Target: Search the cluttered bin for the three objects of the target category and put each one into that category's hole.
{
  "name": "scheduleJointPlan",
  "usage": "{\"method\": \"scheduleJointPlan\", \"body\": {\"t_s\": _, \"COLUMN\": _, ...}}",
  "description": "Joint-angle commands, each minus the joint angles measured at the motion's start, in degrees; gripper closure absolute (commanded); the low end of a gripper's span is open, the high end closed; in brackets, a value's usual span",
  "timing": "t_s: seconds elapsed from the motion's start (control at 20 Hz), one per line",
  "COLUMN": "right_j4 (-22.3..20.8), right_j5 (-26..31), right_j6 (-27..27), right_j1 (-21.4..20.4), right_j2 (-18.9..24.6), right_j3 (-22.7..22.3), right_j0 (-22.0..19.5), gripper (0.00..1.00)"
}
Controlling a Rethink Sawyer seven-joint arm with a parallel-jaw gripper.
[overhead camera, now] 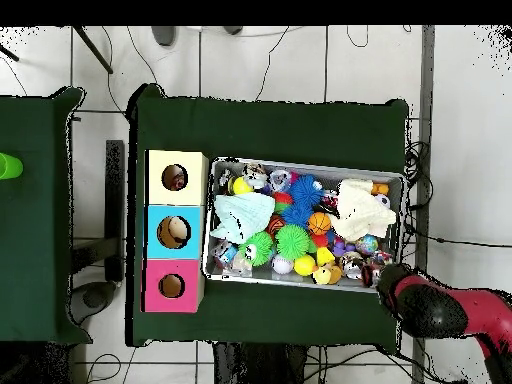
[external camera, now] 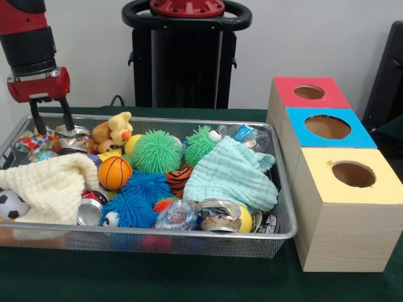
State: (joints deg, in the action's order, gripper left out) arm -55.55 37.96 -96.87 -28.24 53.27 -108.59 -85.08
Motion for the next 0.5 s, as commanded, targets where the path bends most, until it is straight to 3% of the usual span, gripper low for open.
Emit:
{"method": "scheduleJointPlan", "body": {"t_s": 0.05, "right_j4": 0.21, "right_j5": 0.06, "right_j6": 20.54, "right_j1": 2.52, "right_j2": 2.65, "right_j3": -2.13, "right_j0": -1.65, "gripper": 0.00}}
{"method": "scheduleJointPlan", "body": {"t_s": 0.5, "right_j4": 0.88, "right_j5": 2.77, "right_j6": 19.37, "right_j1": 6.30, "right_j2": 0.17, "right_j3": 1.85, "right_j0": -1.50, "gripper": 0.00}}
